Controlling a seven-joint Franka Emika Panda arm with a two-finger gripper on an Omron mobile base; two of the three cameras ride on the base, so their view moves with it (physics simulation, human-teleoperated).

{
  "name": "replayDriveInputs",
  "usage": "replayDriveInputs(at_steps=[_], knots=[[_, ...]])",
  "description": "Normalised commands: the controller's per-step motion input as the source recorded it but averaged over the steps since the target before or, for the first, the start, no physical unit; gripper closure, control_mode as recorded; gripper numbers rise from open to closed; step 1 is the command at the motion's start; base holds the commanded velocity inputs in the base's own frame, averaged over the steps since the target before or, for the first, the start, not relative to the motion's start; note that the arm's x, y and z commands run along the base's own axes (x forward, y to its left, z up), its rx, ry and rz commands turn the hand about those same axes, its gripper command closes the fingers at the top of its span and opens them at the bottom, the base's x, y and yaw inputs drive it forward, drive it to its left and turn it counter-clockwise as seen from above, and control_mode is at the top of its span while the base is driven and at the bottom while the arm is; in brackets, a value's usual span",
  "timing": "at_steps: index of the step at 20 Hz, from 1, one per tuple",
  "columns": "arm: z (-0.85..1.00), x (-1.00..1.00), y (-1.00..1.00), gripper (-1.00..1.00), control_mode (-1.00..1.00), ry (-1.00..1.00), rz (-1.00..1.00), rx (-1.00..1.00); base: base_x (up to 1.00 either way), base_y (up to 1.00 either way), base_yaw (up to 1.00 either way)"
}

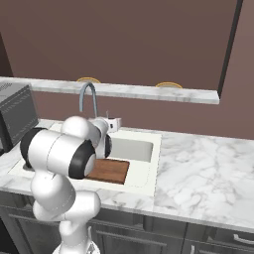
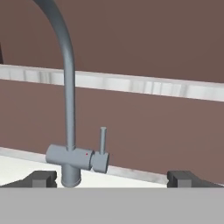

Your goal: Turn on the sink faucet with hot water and rinse the cutting board for ten seconds, then turn off the faucet. Push the cutting board to reach the water if necessary.

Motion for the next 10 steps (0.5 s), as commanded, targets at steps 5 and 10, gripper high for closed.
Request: replayDriveInputs(at_steps=[5,10], knots=[[0.0,0.01,0.01,-1.0,-1.0,0.0,0.0,0.0,0.0,0.0,0.0],[0.0,0.0,0.11,-1.0,-1.0,0.0,-0.02,0.0,0.0,0.0,0.0]])
